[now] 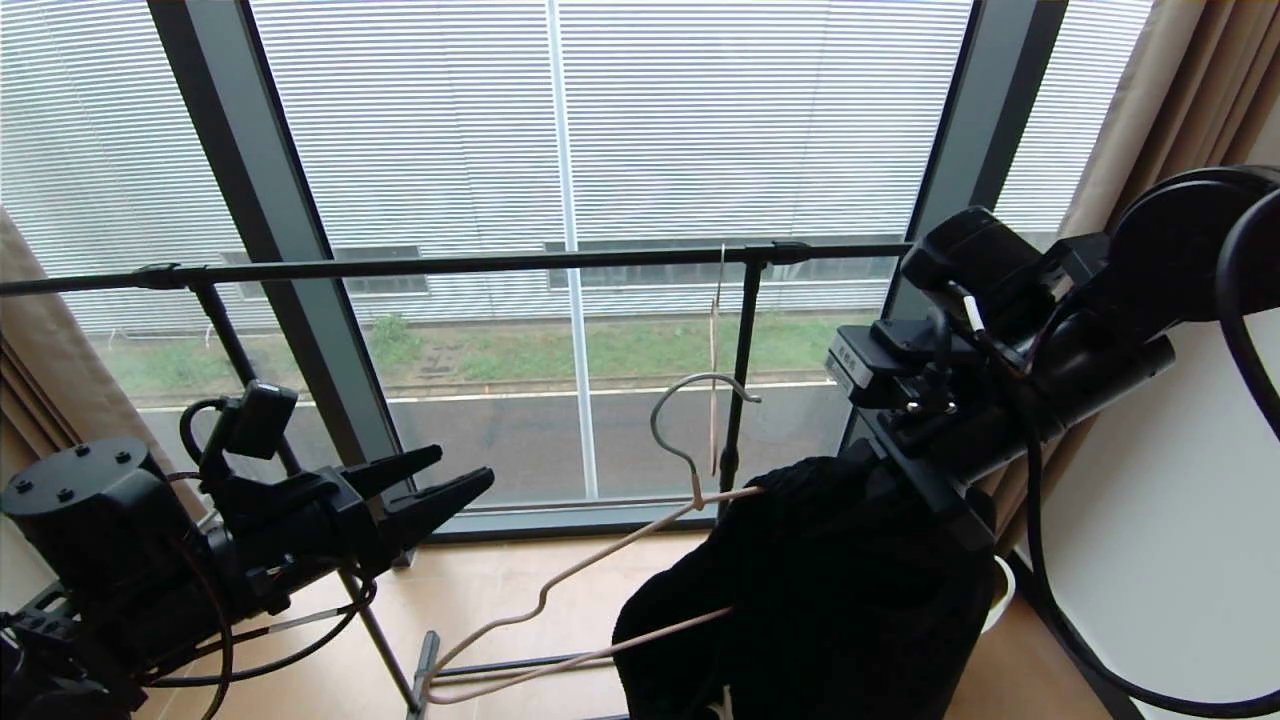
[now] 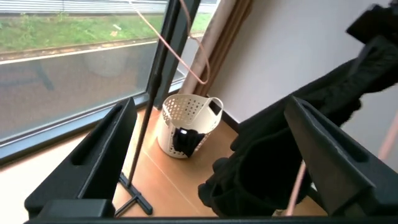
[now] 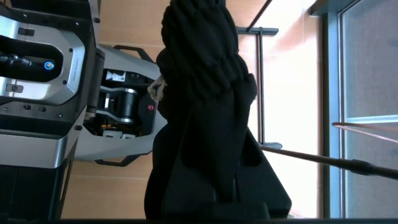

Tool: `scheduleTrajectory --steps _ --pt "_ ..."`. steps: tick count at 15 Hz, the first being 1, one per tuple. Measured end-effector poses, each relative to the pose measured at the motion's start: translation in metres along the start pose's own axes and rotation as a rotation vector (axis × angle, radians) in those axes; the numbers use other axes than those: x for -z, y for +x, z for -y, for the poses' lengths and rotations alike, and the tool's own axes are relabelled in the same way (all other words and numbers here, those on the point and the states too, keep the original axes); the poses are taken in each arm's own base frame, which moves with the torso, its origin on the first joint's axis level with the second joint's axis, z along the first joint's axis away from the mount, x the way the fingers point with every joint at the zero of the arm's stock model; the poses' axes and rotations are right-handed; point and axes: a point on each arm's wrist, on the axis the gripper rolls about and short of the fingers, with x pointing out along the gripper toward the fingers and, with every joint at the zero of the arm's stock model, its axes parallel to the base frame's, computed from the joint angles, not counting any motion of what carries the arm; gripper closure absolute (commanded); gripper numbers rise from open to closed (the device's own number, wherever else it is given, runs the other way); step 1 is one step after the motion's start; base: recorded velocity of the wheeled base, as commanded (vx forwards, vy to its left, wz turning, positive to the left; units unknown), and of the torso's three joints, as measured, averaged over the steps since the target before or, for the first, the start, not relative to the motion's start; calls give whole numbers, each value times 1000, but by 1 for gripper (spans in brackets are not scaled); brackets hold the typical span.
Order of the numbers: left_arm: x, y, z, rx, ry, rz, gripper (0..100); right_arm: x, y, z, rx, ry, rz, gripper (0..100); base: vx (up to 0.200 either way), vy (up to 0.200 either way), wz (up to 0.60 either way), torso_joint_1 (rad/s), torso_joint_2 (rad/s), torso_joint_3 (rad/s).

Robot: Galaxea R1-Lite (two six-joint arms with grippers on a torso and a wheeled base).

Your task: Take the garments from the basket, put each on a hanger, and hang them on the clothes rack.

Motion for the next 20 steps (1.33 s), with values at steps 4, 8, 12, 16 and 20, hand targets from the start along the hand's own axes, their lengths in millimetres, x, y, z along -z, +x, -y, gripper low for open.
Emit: scheduleTrajectory --steps 4,8,12,16,20 --pt "20 13 -9 -1 -48 -74 0 -5 -10 -4 18 -22 60 100 0 0 0 0 0 0" --pt "36 21 -8 19 -60 -135 0 -9 -13 -4 32 -37 95 100 0 0 0 0 0 0" --pt "50 24 5 67 -51 -197 0 -12 -14 -1 41 -47 131 100 0 0 0 0 0 0" --pt "62 28 17 111 -57 -247 0 -14 -15 0 47 -49 137 100 0 0 0 0 0 0" --pt "72 32 21 130 -65 -285 0 -16 -14 -1 34 -51 153 100 0 0 0 0 0 0"
